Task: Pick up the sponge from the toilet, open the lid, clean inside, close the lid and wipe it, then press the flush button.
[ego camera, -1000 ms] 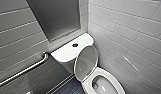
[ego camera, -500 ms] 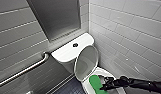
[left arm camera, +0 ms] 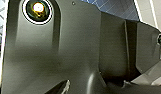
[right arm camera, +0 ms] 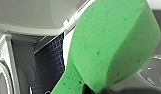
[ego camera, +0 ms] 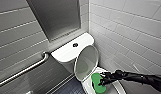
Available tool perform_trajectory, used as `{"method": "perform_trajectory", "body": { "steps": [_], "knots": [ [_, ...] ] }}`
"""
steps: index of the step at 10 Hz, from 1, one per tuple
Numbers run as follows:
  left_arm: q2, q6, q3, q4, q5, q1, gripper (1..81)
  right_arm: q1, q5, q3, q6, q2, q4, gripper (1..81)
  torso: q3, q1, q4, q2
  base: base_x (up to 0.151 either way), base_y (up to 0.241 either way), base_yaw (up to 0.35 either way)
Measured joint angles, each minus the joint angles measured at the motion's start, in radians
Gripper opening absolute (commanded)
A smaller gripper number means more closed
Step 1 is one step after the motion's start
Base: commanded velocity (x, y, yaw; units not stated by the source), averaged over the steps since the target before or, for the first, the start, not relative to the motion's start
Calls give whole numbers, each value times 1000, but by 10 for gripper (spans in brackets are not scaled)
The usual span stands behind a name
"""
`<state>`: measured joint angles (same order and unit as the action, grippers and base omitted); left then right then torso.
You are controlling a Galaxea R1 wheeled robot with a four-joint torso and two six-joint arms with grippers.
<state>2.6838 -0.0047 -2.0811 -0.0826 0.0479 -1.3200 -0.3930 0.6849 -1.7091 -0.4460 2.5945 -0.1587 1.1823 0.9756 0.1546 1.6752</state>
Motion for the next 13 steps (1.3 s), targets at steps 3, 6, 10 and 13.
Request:
{"method": "perform_trajectory", "body": {
  "steps": [3,6,10,13],
  "knots": [
    [3,0,-5,0,0,0,811,21,7,-94,-52,93,-1,10,0,1,0,0,0,0,0],
    [3,0,-10,0,0,0,811,-44,-42,-183,-78,195,-10,10,0,2,0,0,0,0,0],
    [-1,0,-10,0,0,0,811,-93,-84,-192,-95,230,-11,10,1,2,0,-1,0,0,0],
    [-2,0,-10,0,1,0,811,-162,-107,-107,-96,151,-19,10,1,2,0,-1,0,0,0]
  ]
}}
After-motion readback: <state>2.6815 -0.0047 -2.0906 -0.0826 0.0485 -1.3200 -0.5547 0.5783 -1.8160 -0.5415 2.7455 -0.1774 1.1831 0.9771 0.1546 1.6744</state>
